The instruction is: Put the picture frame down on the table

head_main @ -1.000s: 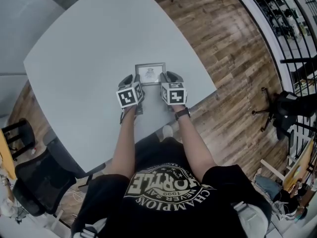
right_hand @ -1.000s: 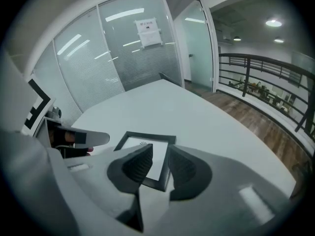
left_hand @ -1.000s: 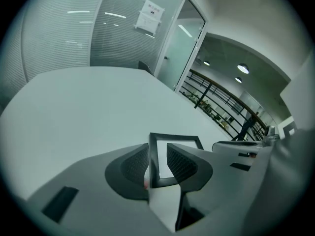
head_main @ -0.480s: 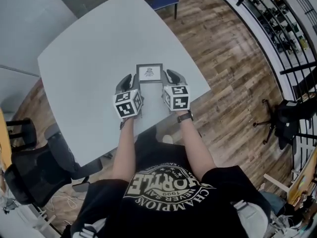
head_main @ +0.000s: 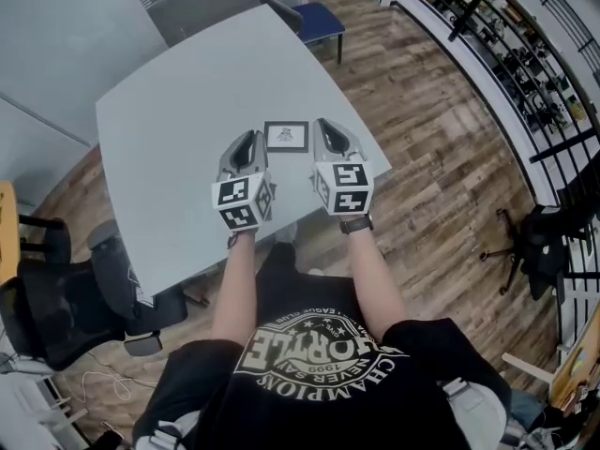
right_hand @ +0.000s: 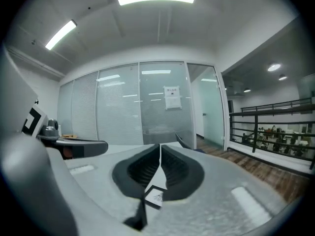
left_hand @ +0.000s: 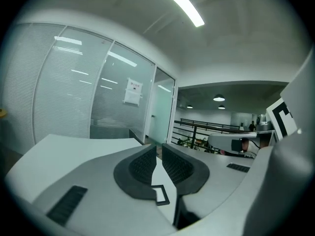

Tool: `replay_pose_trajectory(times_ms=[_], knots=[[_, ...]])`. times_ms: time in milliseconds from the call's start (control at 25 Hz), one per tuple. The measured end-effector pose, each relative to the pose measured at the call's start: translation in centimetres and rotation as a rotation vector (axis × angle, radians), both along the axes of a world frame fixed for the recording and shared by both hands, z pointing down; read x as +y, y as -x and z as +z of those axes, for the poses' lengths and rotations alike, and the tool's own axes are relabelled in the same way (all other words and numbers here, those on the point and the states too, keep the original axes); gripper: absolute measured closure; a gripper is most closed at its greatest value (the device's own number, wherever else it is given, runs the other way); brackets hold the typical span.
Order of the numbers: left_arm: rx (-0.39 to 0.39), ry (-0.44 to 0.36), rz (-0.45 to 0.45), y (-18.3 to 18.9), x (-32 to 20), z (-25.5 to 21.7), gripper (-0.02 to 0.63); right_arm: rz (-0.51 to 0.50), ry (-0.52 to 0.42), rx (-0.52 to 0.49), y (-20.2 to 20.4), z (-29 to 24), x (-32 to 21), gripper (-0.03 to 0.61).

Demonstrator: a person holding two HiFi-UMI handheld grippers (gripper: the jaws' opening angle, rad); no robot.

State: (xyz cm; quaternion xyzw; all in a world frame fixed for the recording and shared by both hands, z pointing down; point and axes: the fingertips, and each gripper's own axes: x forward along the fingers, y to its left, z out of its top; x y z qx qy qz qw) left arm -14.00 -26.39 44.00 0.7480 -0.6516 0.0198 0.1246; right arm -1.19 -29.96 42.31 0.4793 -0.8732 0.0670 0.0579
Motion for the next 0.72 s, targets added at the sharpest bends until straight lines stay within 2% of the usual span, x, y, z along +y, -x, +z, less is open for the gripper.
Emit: replay_pose_trajectory(times_ms=[120,280,480,720], knots=[[-0.002,-0.056,-0.009,-1.0,2.9,-2.3,0.594,0.020,-0.041,-0.025,-1.9,-1.9,2.5,0.580],[-0.009,-0.118,-0.011,-1.8,6.1,-4.2,0.609,0.019,-0.086,0.001,-3.1,-3.0,5.2,0.580],[-0.002,-0.132,-0.001,-2.8,9.3,-4.3,0.609,0.024,-0.121,-0.003,-4.0,-3.6,8.2,0.580],[-0.061,-0.162,0.002,-4.1,11.3,-4.7,0.609,0.014,-0.143,-0.009,-5.0,-4.2,10.4,0.581]])
